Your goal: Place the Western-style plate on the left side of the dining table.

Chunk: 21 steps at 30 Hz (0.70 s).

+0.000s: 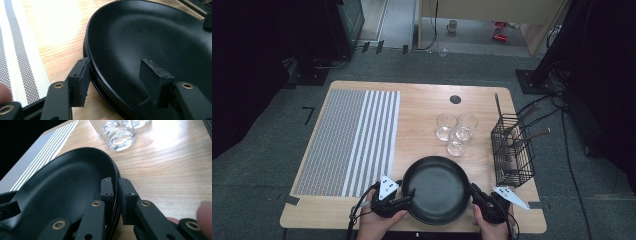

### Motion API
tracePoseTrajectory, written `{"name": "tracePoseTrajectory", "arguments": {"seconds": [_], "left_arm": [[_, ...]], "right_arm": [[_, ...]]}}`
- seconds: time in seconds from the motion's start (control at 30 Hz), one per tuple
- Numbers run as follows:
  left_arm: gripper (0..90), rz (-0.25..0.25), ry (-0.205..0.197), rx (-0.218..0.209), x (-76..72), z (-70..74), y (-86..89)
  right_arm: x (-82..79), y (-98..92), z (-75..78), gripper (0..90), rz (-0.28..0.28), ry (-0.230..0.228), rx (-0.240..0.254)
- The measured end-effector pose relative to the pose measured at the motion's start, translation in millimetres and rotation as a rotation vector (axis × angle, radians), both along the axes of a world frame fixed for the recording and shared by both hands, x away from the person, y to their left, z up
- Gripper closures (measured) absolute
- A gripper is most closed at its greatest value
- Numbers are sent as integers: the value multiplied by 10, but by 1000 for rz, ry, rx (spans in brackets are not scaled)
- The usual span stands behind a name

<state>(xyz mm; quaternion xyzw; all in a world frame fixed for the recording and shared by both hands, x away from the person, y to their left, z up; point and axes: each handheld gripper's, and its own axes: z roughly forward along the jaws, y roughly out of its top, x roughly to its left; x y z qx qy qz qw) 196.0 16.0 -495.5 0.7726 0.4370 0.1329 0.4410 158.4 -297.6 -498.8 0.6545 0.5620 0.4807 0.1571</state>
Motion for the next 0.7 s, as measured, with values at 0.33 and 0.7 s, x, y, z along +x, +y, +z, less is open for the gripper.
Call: {"name": "tracePoseTrajectory", "arguments": {"seconds": [0.33,0.7], "left_arm": [[489,3,15,-7,-15,-39,32],[523,20,22,-51,-40,-65,76]], "right_arm": [[45,-48,-52,851,13,9,80],[44,33,-57,852,-32,-8,51]]}}
